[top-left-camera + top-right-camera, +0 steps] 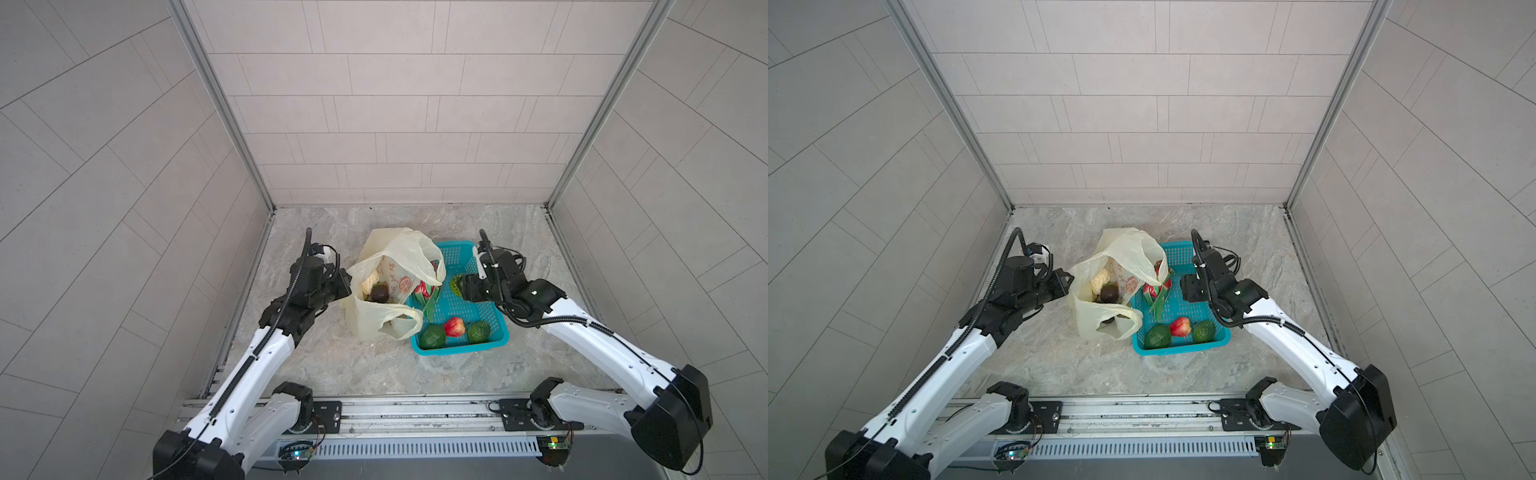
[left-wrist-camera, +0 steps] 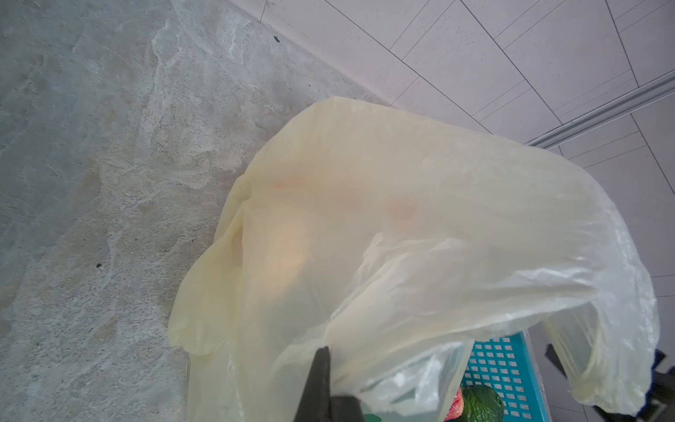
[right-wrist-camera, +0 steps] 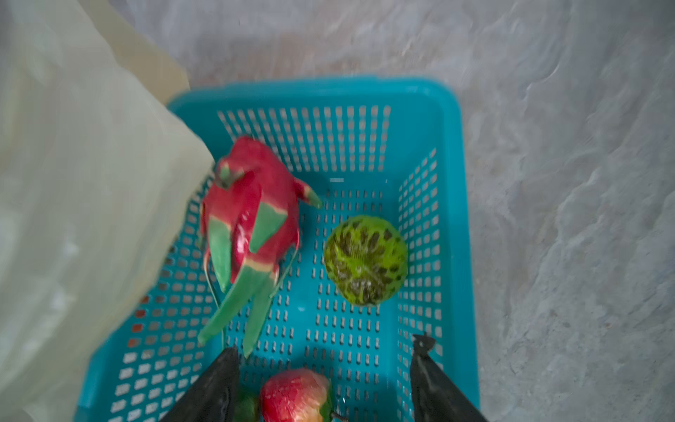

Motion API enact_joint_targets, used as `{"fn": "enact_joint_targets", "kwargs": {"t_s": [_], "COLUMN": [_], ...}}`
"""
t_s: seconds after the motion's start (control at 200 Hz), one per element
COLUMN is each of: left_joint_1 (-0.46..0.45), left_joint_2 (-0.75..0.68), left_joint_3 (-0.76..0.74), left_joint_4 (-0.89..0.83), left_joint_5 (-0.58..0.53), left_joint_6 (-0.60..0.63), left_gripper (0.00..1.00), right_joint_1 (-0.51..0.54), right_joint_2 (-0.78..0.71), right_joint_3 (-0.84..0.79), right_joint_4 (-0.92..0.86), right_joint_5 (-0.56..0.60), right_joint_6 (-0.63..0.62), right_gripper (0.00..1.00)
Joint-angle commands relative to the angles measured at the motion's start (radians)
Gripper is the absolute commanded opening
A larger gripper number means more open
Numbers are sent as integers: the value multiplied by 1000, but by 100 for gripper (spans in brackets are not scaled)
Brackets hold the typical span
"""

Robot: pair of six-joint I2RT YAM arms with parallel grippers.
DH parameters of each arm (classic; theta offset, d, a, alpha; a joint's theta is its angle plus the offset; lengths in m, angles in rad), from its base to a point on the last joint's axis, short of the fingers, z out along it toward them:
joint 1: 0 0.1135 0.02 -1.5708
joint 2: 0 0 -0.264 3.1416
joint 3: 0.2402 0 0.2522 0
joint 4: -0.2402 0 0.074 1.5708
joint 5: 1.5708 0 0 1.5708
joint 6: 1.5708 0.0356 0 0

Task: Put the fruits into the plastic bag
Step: 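Move the right gripper back over the basket toward the red peach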

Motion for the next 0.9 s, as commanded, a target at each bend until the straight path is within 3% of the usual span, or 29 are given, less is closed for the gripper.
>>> {"fn": "enact_joint_targets", "kwargs": {"t_s": [0.0, 0.24, 0.5, 0.896], "left_joint_1": [-4, -5, -4, -4], "left_joint_2": [-20, -11, -13, -2], "left_joint_3": [-10, -2, 2, -1], "left_joint_4": [14, 15, 15, 19], "left_joint_5": [-6, -6, -5, 3], "left_joint_6": [-2, 0, -1, -3], "left_gripper": [0, 0, 0, 0], "right_joint_1": [36, 56, 56, 65], "right_joint_2": [64, 243, 290, 382], "right_joint_3": [-14, 17, 9, 29], "right_joint_4": [-75, -136, -140, -150], "right_joint_5": [-143, -156, -98, -114], "right_joint_6": [-57, -43, -43, -56], "right_gripper": [70, 69, 68, 64]}}
